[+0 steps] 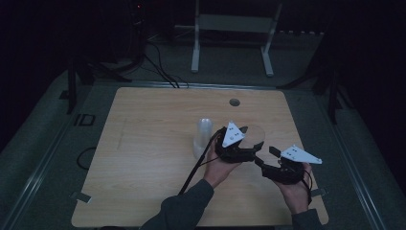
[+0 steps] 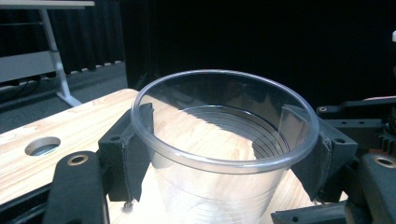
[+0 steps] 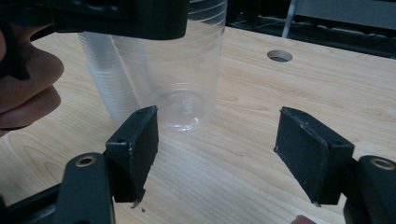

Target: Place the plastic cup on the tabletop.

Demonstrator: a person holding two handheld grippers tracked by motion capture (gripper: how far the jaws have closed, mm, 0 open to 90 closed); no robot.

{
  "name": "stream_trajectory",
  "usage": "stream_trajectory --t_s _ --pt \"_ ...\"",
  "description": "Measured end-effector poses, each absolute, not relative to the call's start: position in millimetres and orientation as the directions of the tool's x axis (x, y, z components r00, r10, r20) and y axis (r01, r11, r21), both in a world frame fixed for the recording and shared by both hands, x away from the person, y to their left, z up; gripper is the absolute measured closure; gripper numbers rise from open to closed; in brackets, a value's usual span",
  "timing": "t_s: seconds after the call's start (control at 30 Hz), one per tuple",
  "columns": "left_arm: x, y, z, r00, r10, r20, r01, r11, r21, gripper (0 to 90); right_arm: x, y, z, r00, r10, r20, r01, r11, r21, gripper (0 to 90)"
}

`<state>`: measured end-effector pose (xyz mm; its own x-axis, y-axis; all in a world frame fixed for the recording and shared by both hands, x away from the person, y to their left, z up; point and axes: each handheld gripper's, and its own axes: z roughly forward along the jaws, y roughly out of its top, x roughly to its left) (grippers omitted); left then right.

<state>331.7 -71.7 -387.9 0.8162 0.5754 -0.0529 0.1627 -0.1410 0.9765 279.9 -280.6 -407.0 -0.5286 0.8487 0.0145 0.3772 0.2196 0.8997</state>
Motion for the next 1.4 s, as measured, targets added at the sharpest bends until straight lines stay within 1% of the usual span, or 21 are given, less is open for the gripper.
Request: stream_trajectory --t_s 0.67,1.4 --pt "335 -71 -398 0.802 0.595 -0.042 0.166 -0.156 0.974 28.0 278 -285 -406 -0.519 0.854 0.02 0.374 0.206 0.904 29.8" --pt "339 -69 -414 0.796 0.602 -0.059 0.18 -0.142 0.973 28.1 278 -285 -407 -0.521 0.853 0.023 0.374 0.204 0.905 29.8"
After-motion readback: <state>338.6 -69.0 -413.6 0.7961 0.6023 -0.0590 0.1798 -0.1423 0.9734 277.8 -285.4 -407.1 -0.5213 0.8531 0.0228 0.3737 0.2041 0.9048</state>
